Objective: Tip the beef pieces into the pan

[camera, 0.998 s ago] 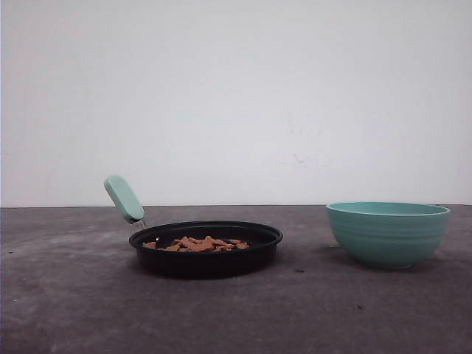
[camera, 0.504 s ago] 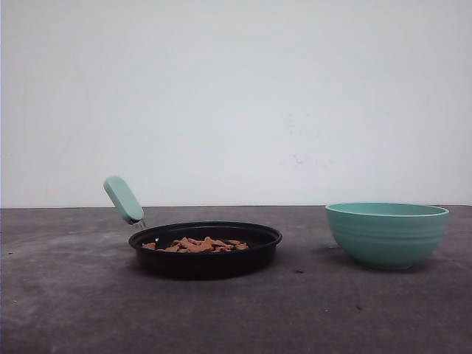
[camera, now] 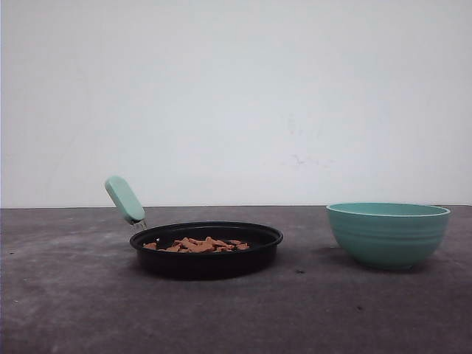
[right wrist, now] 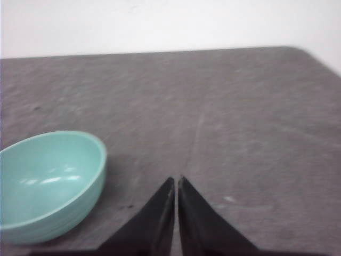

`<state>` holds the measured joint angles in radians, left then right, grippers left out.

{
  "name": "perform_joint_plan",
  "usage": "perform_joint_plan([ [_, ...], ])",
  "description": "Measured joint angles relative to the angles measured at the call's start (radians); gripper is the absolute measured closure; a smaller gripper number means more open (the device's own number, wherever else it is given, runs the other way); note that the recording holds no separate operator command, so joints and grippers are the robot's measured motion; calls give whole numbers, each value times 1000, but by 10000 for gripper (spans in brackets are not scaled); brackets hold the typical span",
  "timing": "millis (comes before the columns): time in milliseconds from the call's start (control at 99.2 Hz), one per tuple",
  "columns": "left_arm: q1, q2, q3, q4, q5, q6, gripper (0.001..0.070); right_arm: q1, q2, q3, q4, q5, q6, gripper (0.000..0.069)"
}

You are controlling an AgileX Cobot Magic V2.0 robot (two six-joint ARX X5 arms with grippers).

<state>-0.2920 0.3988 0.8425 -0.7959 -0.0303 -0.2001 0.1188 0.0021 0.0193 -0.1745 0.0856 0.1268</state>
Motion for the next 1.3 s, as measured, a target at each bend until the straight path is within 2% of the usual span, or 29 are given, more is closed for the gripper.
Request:
perform_joint_plan([
  [1029,2,-16,0,10,-9,9,697,-8,0,-2,6,-7,0,681],
  [1109,26,-47,-5,48,-18,47,697,-8,0,-2,6,-7,0,681],
  [1170,60,-94,-45,132,-19,82,697,-8,0,-2,6,-7,0,681],
  [1301,139,-231,-272,375,-19,126,697,-8,0,-2,6,-7,0,681],
])
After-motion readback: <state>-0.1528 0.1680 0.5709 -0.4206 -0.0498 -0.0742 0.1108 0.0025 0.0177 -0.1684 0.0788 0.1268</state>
